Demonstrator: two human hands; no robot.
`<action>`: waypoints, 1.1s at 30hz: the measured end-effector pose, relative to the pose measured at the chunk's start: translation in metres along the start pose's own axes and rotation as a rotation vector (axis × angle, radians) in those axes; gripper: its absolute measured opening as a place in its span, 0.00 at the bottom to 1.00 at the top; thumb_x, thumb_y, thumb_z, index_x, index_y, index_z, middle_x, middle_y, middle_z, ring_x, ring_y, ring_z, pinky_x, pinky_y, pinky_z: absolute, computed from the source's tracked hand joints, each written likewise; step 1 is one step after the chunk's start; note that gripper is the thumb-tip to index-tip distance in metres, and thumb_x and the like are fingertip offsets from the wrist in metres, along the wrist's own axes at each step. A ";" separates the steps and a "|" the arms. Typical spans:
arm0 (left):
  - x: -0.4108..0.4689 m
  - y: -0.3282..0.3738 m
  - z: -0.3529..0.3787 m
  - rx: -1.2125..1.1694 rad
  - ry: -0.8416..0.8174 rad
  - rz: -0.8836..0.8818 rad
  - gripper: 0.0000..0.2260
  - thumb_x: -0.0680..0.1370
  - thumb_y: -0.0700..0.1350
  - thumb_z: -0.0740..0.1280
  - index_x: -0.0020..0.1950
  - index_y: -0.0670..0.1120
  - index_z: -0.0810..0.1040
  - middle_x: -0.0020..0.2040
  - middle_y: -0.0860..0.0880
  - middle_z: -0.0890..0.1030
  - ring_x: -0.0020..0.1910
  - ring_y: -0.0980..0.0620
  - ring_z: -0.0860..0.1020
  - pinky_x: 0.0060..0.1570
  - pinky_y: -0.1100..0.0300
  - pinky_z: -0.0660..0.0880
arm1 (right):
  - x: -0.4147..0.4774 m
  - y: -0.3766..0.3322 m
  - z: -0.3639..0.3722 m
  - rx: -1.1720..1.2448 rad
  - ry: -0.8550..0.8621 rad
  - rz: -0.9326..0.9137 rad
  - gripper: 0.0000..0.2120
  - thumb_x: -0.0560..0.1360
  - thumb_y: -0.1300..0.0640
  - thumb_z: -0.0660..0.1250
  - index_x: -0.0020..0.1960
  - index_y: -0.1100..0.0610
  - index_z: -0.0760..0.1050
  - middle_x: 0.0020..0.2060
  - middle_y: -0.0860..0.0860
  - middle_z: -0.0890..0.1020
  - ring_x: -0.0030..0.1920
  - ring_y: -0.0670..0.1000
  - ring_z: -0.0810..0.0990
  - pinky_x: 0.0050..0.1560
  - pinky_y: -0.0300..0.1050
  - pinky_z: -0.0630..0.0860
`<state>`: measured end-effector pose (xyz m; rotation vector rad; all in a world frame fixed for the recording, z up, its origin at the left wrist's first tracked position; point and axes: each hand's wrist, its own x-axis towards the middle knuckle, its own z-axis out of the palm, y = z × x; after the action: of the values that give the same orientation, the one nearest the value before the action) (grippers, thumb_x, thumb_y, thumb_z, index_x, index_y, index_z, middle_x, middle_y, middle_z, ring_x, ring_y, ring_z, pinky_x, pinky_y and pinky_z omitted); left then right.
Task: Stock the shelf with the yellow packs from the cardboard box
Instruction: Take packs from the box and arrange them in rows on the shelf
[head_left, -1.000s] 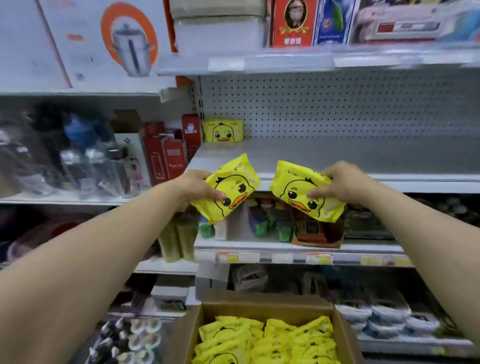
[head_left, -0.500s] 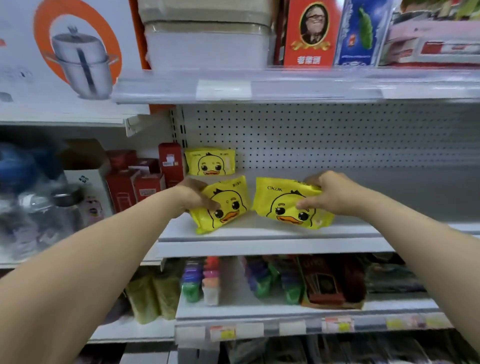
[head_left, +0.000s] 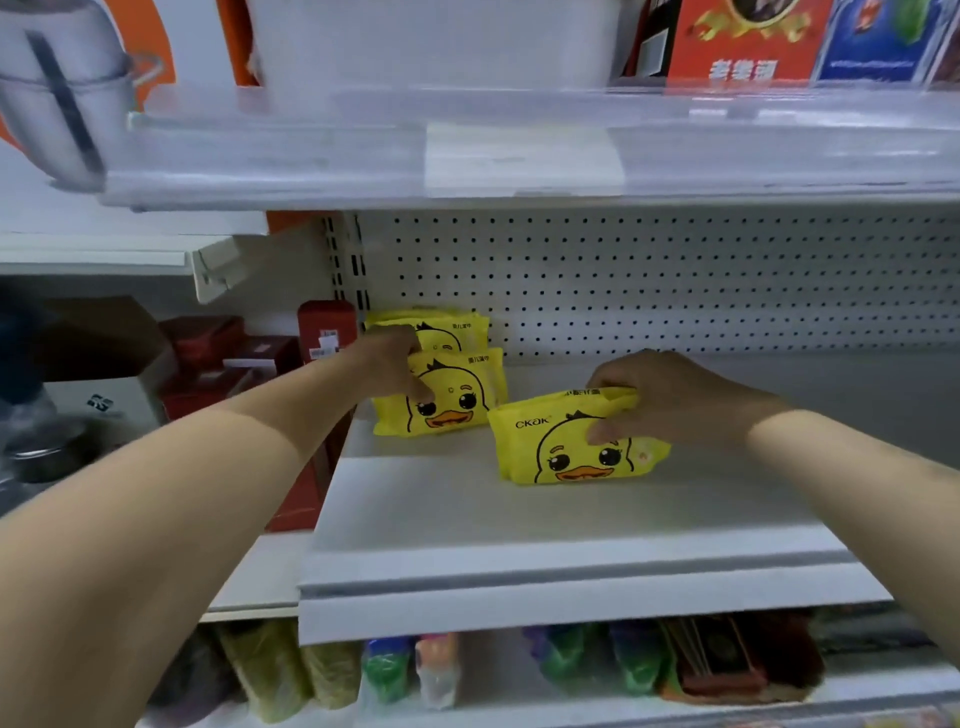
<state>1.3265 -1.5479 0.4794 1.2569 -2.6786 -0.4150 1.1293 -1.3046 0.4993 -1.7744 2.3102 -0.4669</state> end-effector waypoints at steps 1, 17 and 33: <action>0.007 -0.001 -0.001 0.020 0.012 0.016 0.33 0.68 0.53 0.78 0.69 0.46 0.70 0.65 0.45 0.75 0.62 0.45 0.74 0.52 0.58 0.69 | 0.005 0.000 0.001 0.025 0.012 0.001 0.14 0.67 0.47 0.78 0.49 0.47 0.79 0.45 0.43 0.82 0.46 0.46 0.80 0.47 0.45 0.78; 0.064 -0.031 -0.002 0.232 0.267 0.210 0.30 0.66 0.49 0.79 0.59 0.42 0.67 0.56 0.42 0.73 0.58 0.42 0.71 0.46 0.53 0.69 | 0.075 -0.024 0.025 0.067 0.094 0.015 0.16 0.64 0.47 0.81 0.49 0.49 0.82 0.41 0.44 0.83 0.42 0.43 0.81 0.43 0.41 0.76; 0.038 -0.047 -0.008 -0.109 0.350 0.393 0.23 0.68 0.65 0.71 0.54 0.52 0.76 0.49 0.51 0.79 0.54 0.52 0.73 0.47 0.58 0.72 | 0.162 -0.075 0.063 -0.127 0.280 -0.006 0.19 0.65 0.40 0.77 0.51 0.49 0.82 0.46 0.48 0.77 0.50 0.50 0.75 0.43 0.45 0.71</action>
<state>1.3382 -1.6071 0.4733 0.6727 -2.4754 -0.2531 1.1761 -1.4863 0.4739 -1.8793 2.5748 -0.6183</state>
